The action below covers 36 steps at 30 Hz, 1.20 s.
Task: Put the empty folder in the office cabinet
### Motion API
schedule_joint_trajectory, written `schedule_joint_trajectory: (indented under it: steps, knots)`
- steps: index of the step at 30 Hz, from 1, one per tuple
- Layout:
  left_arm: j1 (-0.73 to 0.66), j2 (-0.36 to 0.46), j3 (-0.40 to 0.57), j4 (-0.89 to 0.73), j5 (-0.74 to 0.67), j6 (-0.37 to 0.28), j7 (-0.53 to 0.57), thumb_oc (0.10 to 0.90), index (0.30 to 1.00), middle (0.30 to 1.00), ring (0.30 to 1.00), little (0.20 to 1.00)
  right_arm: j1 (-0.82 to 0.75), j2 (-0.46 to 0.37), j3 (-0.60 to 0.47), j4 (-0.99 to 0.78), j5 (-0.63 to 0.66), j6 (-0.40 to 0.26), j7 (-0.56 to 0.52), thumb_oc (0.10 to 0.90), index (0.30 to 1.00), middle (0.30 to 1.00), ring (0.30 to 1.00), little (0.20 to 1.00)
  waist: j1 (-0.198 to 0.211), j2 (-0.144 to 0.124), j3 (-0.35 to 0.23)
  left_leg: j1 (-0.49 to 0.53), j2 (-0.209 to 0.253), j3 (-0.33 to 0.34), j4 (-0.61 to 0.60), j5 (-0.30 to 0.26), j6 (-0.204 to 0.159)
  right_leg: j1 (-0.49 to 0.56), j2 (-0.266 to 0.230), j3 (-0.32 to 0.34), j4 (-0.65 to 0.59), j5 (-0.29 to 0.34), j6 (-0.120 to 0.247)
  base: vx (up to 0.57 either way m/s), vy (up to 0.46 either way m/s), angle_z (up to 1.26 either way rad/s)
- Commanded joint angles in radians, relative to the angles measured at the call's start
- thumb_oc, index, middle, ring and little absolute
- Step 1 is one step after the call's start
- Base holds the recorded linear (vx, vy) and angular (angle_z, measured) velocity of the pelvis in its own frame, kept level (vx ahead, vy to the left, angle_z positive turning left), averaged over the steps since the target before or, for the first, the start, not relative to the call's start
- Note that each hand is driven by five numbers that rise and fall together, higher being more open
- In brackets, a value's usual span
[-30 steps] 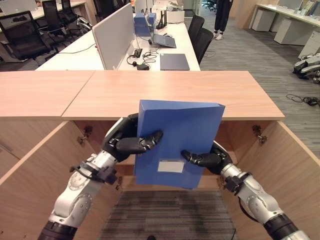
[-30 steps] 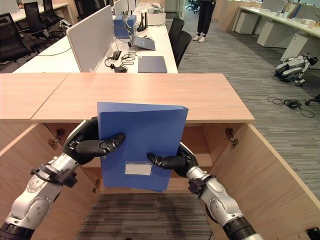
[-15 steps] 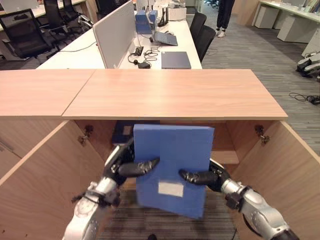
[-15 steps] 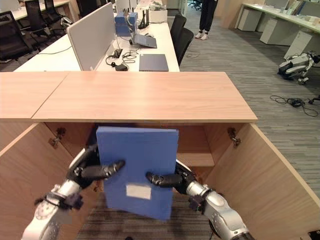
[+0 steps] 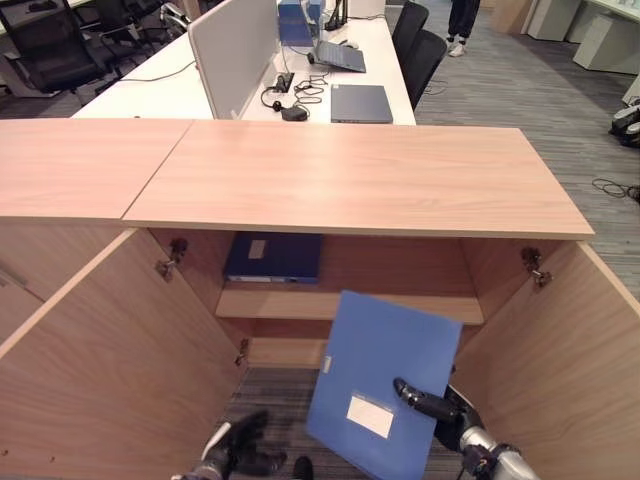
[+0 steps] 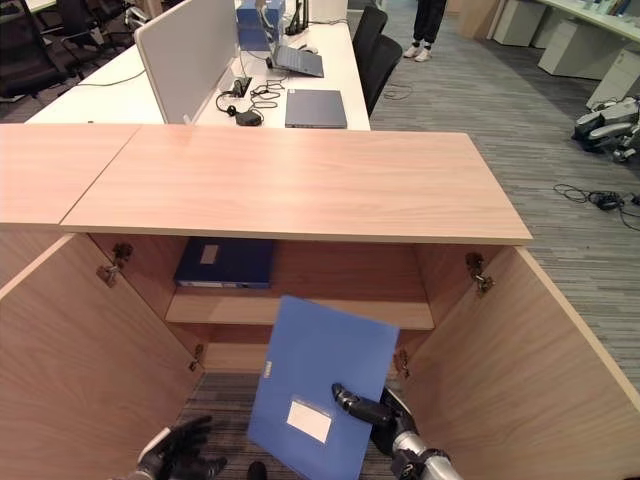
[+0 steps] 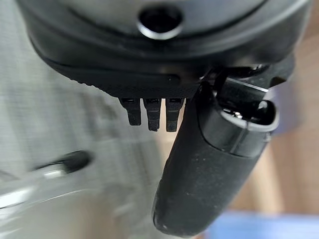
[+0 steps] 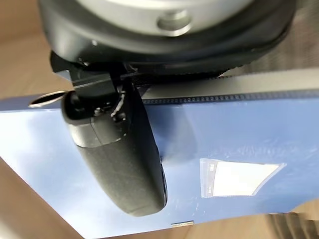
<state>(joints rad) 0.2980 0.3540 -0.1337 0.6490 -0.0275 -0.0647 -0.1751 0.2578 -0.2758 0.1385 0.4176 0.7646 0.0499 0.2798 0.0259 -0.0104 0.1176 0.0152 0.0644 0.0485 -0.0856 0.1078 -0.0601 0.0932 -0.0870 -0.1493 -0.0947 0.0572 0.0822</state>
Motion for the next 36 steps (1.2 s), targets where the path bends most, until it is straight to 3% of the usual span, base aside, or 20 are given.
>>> schedule_joint_trajectory:
  steps: [1, 3, 5, 7, 13, 16, 22, 27, 29, 34, 36]
  knots:
    - [-0.130, -0.004, -0.018, 0.083, 0.052, -0.051, 0.086, 0.800, 0.900, 0.900, 0.900, 0.900, -0.111, 0.035, -0.032, -0.075, 0.129, -0.144, -0.041, 0.400, 0.300, 0.300, 0.300, 0.300, 0.000, -0.010, 0.036, 0.070, -0.009, 0.011, -0.002, -0.112, -0.021, 0.015, -0.026, -0.043, 0.035, -0.103, 0.066, -0.01, -0.005, 0.19]
    - [-0.153, -0.025, -0.078, 0.158, 0.071, -0.049, 0.142, 0.800, 0.900, 0.900, 0.900, 0.900, -0.192, 0.106, -0.052, -0.021, 0.253, -0.231, -0.141, 0.400, 0.300, 0.300, 0.300, 0.300, 0.007, 0.005, 0.057, 0.055, -0.010, 0.001, -0.002, -0.108, -0.019, -0.001, -0.024, -0.046, 0.041, -0.107, 0.063, -0.03, 0.008, 0.10]
    - [-0.156, -0.029, -0.089, 0.170, 0.066, -0.049, 0.154, 0.800, 0.900, 0.900, 0.900, 0.900, -0.225, 0.120, -0.057, -0.008, 0.281, -0.255, -0.166, 0.400, 0.300, 0.300, 0.300, 0.300, 0.011, 0.009, 0.065, 0.050, -0.011, -0.001, -0.002, -0.106, -0.019, -0.008, -0.023, -0.048, 0.043, -0.108, 0.063, -0.02, 0.003, -0.02]
    - [-0.184, -0.045, -0.123, 0.224, 0.042, -0.046, 0.188, 0.800, 0.900, 0.900, 0.900, 0.900, -0.356, 0.151, -0.071, 0.055, 0.337, -0.331, -0.262, 0.400, 0.300, 0.300, 0.300, 0.300, 0.033, 0.023, 0.091, 0.026, -0.011, -0.013, -0.002, -0.099, -0.019, -0.028, -0.022, -0.058, 0.050, -0.111, 0.060, -0.07, -0.021, -0.01]
    - [-0.239, -0.028, -0.203, 0.233, 0.050, -0.053, 0.224, 0.800, 0.900, 0.900, 0.900, 0.900, -0.669, 0.142, -0.158, 0.256, 0.445, -0.427, -0.354, 0.400, 0.300, 0.300, 0.300, 0.300, 0.089, 0.059, 0.144, -0.037, -0.015, -0.039, 0.005, -0.078, -0.018, -0.094, -0.022, -0.070, 0.082, -0.122, 0.054, -0.08, -0.022, 0.15]
    - [-0.284, 0.008, -0.267, 0.234, 0.077, -0.055, 0.233, 0.800, 0.900, 0.900, 0.900, 0.900, -0.903, 0.064, -0.247, 0.389, 0.522, -0.470, -0.386, 0.400, 0.300, 0.300, 0.300, 0.300, 0.128, 0.087, 0.182, -0.103, -0.007, -0.056, 0.020, -0.059, -0.022, -0.167, -0.029, -0.081, 0.131, -0.134, 0.051, -0.09, -0.038, 0.13]
    - [-0.325, 0.046, -0.355, 0.266, 0.166, -0.055, 0.236, 0.800, 0.900, 0.900, 0.900, 0.900, -1.136, -0.059, -0.304, 0.489, 0.592, -0.514, -0.411, 0.400, 0.300, 0.300, 0.300, 0.300, 0.167, 0.112, 0.207, -0.224, 0.004, -0.073, 0.088, -0.060, -0.027, -0.284, -0.048, -0.094, 0.222, -0.161, 0.048, -0.05, -0.036, 0.17]
    - [-0.320, 0.104, -0.400, 0.270, 0.205, -0.060, 0.232, 0.800, 0.900, 0.900, 0.900, 0.900, -1.366, -0.223, -0.266, 0.575, 0.598, -0.529, -0.468, 0.400, 0.300, 0.300, 0.300, 0.300, 0.209, 0.131, 0.211, -0.335, 0.001, -0.081, 0.197, -0.106, -0.032, -0.373, -0.075, -0.092, 0.325, -0.215, 0.044, 0.02, -0.047, 0.11]
    - [-0.329, 0.110, -0.399, 0.273, 0.194, -0.059, 0.232, 0.800, 0.900, 0.900, 0.900, 0.900, -1.404, -0.249, -0.257, 0.592, 0.601, -0.525, -0.470, 0.400, 0.300, 0.300, 0.300, 0.300, 0.213, 0.137, 0.214, -0.359, -0.003, -0.086, 0.223, -0.114, -0.034, -0.398, -0.080, -0.096, 0.359, -0.229, 0.043, 0.03, -0.072, 0.14]
    - [-0.347, 0.157, -0.415, 0.255, 0.177, -0.063, 0.216, 0.800, 0.900, 0.900, 0.900, 0.900, -1.541, -0.407, -0.204, 0.679, 0.623, -0.499, -0.478, 0.400, 0.300, 0.300, 0.300, 0.300, 0.239, 0.161, 0.207, -0.448, -0.022, -0.108, 0.305, -0.139, -0.048, -0.488, -0.099, -0.117, 0.489, -0.286, 0.038, 0.01, -0.072, 0.36]
    - [-0.350, 0.181, -0.427, 0.247, 0.163, -0.064, 0.208, 0.800, 0.900, 0.900, 0.900, 0.900, -1.599, -0.464, -0.169, 0.710, 0.620, -0.483, -0.487, 0.400, 0.300, 0.300, 0.300, 0.300, 0.246, 0.171, 0.201, -0.497, -0.030, -0.122, 0.363, -0.181, -0.050, -0.543, -0.109, -0.108, 0.574, -0.343, 0.042, 0.10, -0.088, 0.45]
